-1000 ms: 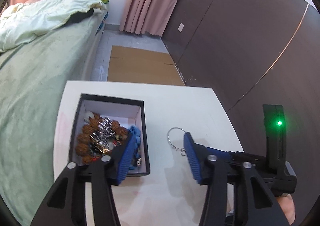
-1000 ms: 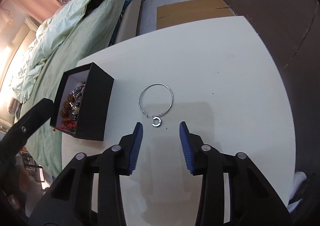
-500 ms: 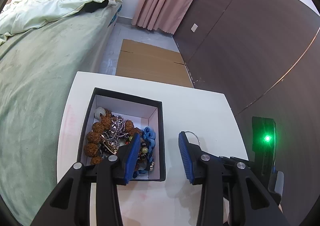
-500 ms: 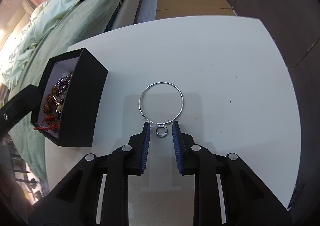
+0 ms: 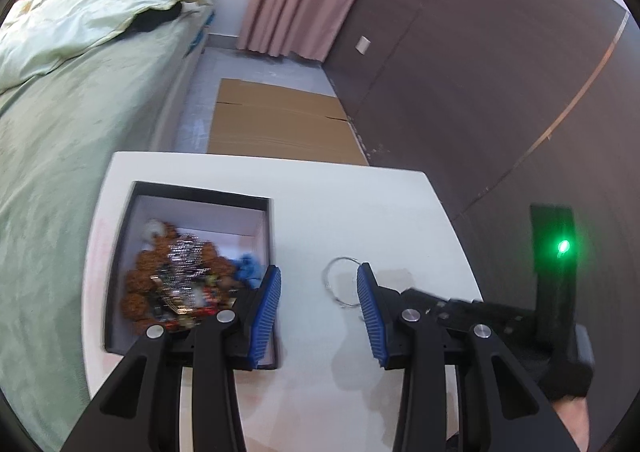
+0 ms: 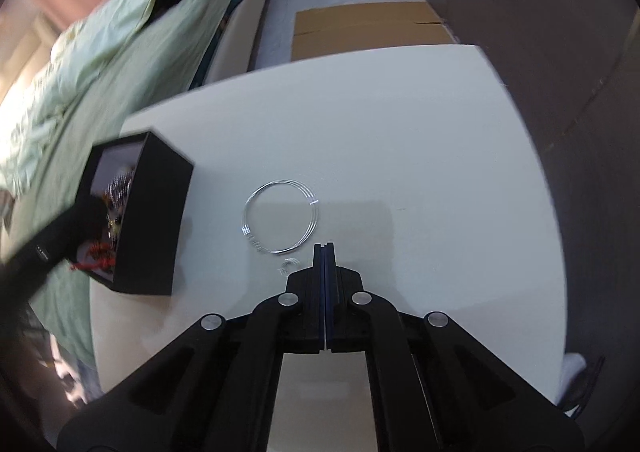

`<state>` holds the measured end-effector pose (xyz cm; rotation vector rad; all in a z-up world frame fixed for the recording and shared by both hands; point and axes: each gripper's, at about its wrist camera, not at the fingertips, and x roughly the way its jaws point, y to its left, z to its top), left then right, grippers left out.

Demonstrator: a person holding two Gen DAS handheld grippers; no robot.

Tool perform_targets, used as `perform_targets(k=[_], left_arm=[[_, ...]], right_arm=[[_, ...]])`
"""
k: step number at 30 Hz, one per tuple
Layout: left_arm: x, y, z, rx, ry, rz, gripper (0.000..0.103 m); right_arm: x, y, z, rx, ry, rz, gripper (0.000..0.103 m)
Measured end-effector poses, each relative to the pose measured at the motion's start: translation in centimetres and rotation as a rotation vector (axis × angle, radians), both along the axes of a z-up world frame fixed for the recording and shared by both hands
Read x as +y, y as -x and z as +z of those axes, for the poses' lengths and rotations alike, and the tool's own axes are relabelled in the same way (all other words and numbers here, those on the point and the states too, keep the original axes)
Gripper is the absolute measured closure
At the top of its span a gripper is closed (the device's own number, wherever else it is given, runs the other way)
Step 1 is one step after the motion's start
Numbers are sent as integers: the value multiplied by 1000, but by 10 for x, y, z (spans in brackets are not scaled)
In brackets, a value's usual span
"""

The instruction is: Organize jewelry

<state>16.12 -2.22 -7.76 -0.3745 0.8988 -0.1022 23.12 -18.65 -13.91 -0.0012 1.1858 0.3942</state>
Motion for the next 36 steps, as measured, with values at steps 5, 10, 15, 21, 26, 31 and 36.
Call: perform_targets(k=[5, 10, 15, 21, 26, 31, 36], left_arm=[[-18, -10, -5, 12, -14, -26, 66], [-1, -11, 1, -8, 7, 28, 66], [22, -9, 5, -8, 32, 69, 66], [32, -8, 5, -5, 50, 77, 66], [35, -7, 6, -6, 57, 79, 66], [36, -5, 5, -3, 60, 89, 66], [32, -7, 1, 6, 50, 87, 66]], right_arm=[[-22, -2, 5, 20, -65, -29, 101], [-10, 1, 3, 66, -93, 59, 93], [3, 6, 2, 37, -57, 118, 70], [26, 13, -4, -9, 17, 181, 70], [48, 21, -13, -43, 116, 226, 70], [60, 27, -22, -73, 184, 259, 89], [59, 28, -24, -75, 176, 260, 90]])
